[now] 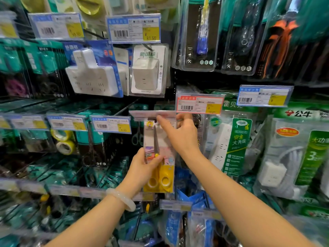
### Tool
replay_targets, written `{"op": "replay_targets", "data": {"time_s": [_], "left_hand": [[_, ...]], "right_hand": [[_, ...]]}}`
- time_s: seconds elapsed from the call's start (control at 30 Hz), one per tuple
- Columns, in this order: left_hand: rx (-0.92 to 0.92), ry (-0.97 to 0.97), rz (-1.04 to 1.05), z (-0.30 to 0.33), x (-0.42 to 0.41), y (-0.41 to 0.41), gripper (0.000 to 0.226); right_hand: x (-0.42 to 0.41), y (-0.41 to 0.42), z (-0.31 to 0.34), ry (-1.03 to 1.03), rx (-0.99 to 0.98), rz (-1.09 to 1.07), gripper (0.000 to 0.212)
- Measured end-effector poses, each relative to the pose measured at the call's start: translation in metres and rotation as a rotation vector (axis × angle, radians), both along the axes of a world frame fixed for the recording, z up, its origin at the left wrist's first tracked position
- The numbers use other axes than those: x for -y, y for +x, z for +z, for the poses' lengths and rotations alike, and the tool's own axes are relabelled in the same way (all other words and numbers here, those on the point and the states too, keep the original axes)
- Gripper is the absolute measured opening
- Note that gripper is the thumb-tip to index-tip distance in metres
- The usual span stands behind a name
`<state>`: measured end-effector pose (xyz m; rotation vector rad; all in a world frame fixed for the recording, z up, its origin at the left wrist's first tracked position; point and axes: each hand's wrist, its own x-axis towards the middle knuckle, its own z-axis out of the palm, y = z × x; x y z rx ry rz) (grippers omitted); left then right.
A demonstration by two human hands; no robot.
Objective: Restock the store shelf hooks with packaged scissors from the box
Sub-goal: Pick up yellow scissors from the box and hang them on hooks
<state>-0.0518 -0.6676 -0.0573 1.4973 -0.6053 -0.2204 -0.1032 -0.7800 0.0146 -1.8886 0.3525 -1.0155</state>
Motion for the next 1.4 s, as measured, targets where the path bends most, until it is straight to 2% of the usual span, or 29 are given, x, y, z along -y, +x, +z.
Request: {"op": "replay_targets", "data": {"time_s": [0.27,0.4,0.57,0.63,0.83,0.93,1.17,1.4], "left_hand": [[-0.038,0.008,-0.017,0.002,-0.001,0.000,0.014],[-0.013,0.031,0.023,0.003,-0.004,0.002,0.015],[-0.024,0.031,0.015,0.006,-0.006,0.005,0.014],[-0.027,0.022,0.033,0.006,-0.005,0.005,0.010],[-0.071,-0.101,0.105,0.025,0.010,0.004,0.022],[-0.105,-0.128,0.151,0.034,0.018,0.006,0.023],[-0.105,-0.161,0.236,0.043,0.025,0.009,0.022],[-0.116,-0.180,0.224,0.044,0.027,0.009,0.023]], "right_hand": [[0.000,0.001,0.003,-0.042,0.011,-0.028,0.056],[-0.001,0.004,-0.001,0.015,0.029,-0.018,0.055],[-0.001,0.007,0.000,0.045,0.032,0.031,0.062],[0.000,0.005,0.001,0.038,0.038,0.046,0.049],[-0.002,0.004,0.001,0.012,0.019,0.128,0.017],[-0.003,0.004,0.001,0.029,0.054,0.153,0.009],[-0.001,0.002,0.003,0.056,0.055,0.163,0.010],[-0.002,0.001,0.004,0.026,0.040,0.146,0.013]]}}
